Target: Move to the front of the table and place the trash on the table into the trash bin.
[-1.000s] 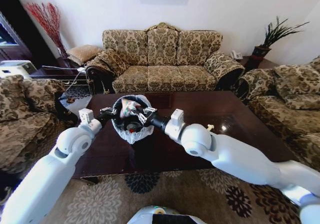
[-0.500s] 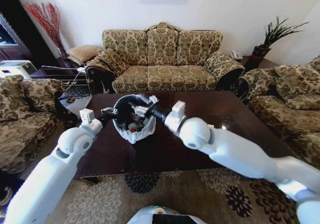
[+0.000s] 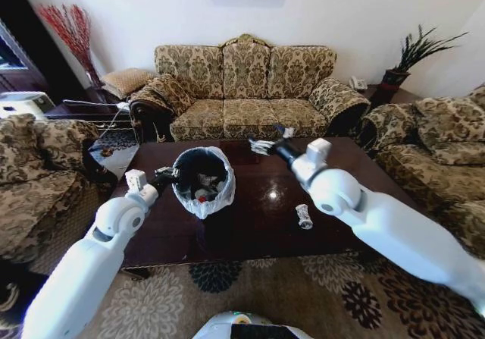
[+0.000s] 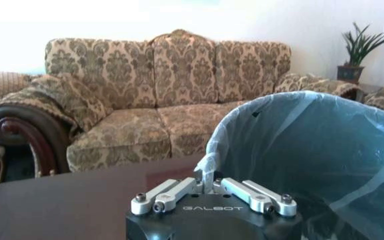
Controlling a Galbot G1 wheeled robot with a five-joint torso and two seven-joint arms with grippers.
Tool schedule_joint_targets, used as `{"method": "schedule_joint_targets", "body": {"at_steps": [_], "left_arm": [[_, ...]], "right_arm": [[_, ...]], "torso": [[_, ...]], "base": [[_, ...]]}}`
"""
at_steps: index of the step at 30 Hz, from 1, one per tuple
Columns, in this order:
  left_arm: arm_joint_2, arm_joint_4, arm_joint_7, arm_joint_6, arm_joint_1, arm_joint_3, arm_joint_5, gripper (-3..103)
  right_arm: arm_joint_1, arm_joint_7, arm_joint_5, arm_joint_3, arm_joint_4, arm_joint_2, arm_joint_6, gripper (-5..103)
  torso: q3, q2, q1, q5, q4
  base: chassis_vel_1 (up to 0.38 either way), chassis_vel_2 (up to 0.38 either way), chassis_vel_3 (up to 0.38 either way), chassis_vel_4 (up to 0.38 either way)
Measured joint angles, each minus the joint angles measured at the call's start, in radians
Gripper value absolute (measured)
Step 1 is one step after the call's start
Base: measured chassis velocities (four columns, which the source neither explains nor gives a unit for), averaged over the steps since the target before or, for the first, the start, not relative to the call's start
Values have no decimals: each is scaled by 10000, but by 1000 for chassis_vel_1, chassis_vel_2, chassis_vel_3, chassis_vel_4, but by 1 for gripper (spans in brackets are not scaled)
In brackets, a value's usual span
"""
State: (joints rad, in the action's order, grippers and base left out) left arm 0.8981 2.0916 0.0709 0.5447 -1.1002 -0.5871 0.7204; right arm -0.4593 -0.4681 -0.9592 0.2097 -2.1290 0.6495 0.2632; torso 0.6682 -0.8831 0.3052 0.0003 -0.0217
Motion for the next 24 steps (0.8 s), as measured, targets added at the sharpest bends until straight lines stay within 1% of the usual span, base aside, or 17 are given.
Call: {"method": "schedule_joint_targets", "body": {"at_steps": [3, 4, 7, 8, 9, 10, 11, 12, 13, 14, 15, 17, 19, 20, 21, 23, 24], "left_arm": [[-58, 34, 5, -1, 41, -51, 2, 1], [-58, 34, 5, -1, 41, -51, 2, 1], [-248, 92, 240, -1, -10, -213, -3, 1], [-248, 92, 240, -1, -10, -213, -3, 1], [-298, 151, 290, 3, -82, -245, -2, 1], [-343, 253, 336, 35, -202, -295, 6, 1], [-355, 314, 374, 49, -298, -342, 8, 1], [-355, 314, 374, 49, -298, -342, 8, 1], [-354, 376, 390, 50, -404, -399, 4, 1], [-331, 424, 393, 43, -507, -456, -16, 1], [-331, 424, 393, 43, -507, -456, -16, 1], [-269, 464, 392, 26, -624, -503, -39, 1], [-200, 492, 381, -10, -689, -523, -61, 1], [-200, 492, 381, -10, -689, -523, -61, 1], [-183, 500, 377, -24, -691, -527, -66, 1], [-201, 565, 373, -41, -689, -539, -68, 1], [-201, 565, 373, -41, -689, -539, -68, 1]], "right_arm": [[-1285, -74, 152, -1399, -98, -27, 84, 100], [-1285, -74, 152, -1399, -98, -27, 84, 100], [-3326, 29, 261, -3684, -573, 79, 274, 100], [-3326, 29, 261, -3684, -573, 79, 274, 100], [-4084, 148, 263, -4425, -774, 132, 350, 100], [-4993, 349, 273, -5414, -988, 221, 451, 100], [-5743, 557, 356, -6169, -1139, 325, 514, 100], [-5743, 557, 356, -6169, -1139, 325, 514, 100], [-6599, 838, 563, -6800, -1249, 477, 553, 100], [-7456, 1069, 1011, -7184, -1286, 720, 529, 100], [-7456, 1069, 1011, -7184, -1286, 720, 529, 100], [-8332, 1259, 1777, -7317, -1220, 1167, 347, 100], [-8970, 1449, 2507, -7251, -829, 1923, 163, 100], [-8970, 1449, 2507, -7251, -829, 1923, 163, 100], [-9111, 1509, 2818, -7174, -535, 2324, 104, 100], [-9103, 1646, 3033, -7095, 96, 2946, 170, 100], [-9103, 1646, 3033, -7095, 96, 2946, 170, 100]], "torso": [[0, 0, 0, -2, 0], [0, 0, 0, -2, 0], [-1, 0, 0, -4, -4], [-1, 0, 0, -4, -4], [0, 0, 0, 0, -4], [0, 0, 0, -1, -3], [-1, -1, 0, -6, -1], [-1, -1, 0, -6, -1], [-2, -1, -2, -7, 2], [-2, -1, -3, -1, 4], [-2, -1, -3, -1, 4], [-2, -1, -3, -1, 3], [-1, -1, -3, -3, 0], [-1, -1, -3, -3, 0], [-1, -1, -3, -3, -3], [-1, -1, -2, -5, -3], [-1, -1, -2, -5, -3]], "base": [[0, 0, 0, 0], [0, 0, 0, 0], [0, 0, 0, 0], [0, 0, 0, 0], [0, 0, 0, 0], [0, 0, 0, 0], [0, 0, 0, 0], [0, 0, 0, 0], [0, 0, 0, 0], [0, 0, 0, 0], [0, 0, 0, 0], [0, 0, 0, 0], [0, 0, 0, 0], [0, 0, 0, 0], [0, 0, 0, 0], [0, 0, 0, 0], [0, 0, 0, 0]]}}
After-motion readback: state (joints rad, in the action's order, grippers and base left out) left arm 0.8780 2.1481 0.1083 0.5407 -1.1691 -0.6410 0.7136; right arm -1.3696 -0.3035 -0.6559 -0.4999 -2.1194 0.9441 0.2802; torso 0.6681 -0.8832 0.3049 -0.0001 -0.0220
